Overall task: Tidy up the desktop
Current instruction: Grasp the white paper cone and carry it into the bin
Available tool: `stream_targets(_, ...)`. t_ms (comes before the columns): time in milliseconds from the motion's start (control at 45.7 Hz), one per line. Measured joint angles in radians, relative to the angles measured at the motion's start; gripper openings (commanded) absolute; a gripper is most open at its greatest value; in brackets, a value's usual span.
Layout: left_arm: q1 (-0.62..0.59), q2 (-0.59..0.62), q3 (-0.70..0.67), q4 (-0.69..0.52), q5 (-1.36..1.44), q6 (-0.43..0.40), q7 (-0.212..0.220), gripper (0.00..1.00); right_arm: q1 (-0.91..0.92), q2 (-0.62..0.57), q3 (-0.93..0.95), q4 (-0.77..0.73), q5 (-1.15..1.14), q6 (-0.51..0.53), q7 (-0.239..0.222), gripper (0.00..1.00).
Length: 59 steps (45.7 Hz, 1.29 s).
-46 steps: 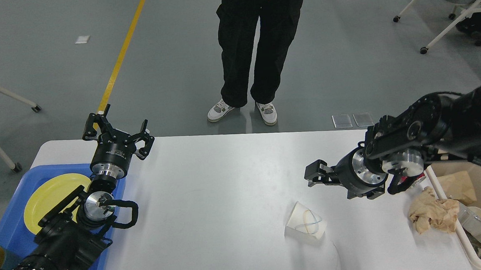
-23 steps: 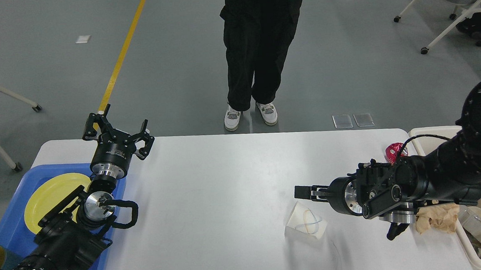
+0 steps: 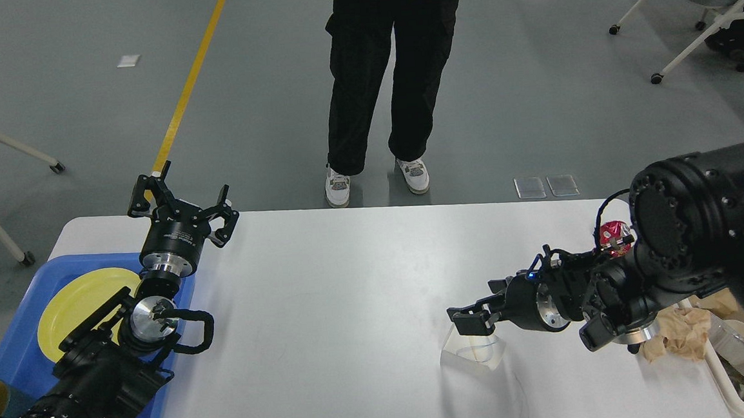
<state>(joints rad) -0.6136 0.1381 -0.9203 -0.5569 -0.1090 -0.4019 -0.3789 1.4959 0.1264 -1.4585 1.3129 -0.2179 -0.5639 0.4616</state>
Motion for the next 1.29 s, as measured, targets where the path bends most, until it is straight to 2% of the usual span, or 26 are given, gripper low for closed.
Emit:
stream_targets(481,0.000,-0.001,0.000,0.000,-0.001,0.000,0.000,0.99,-0.153,0.042,-0.042,-0.117,0.008,0.077,-0.006,0.99)
stream_targets(569,0.000,-0.001,0.000,0.000,-0.001,0.000,0.000,0.99,-0.174,0.042,-0.046,-0.150,0.011,0.082,-0.009,0.86)
stream_targets(678,0.000,-0.001,0.000,0.000,-0.001,0.000,0.000,0.99,-0.189,0.043,-0.046,-0.164,0.020,0.084,-0.011,0.79)
stream_targets(700,0.000,-0.001,0.000,0.000,-0.001,0.000,0.000,0.99,-0.192,0.044,-0.047,-0.165,0.022,0.084,-0.012,0.73)
stream_targets(787,0.000,-0.001,0.000,0.000,-0.001,0.000,0.000,0.99,-0.202,0.046,-0.049,-0.165,0.030,0.086,-0.012,0.22)
stream_targets(831,0.000,-0.001,0.000,0.000,-0.001,0.000,0.000,0.99,-0.204,0.047,-0.049,-0.166,0.032,0.088,-0.012,0.02)
stream_targets(1071,0.000,-0.001,0.000,0.000,-0.001,0.000,0.000,0.99,-0.206,0.044,-0.051,-0.159,0.035,0.097,-0.054,0.00)
stream_targets(1290,0.000,-0.001,0.000,0.000,-0.001,0.000,0.000,0.99,-0.188,0.034,-0.050,-0.149,0.037,0.092,-0.061,0.00)
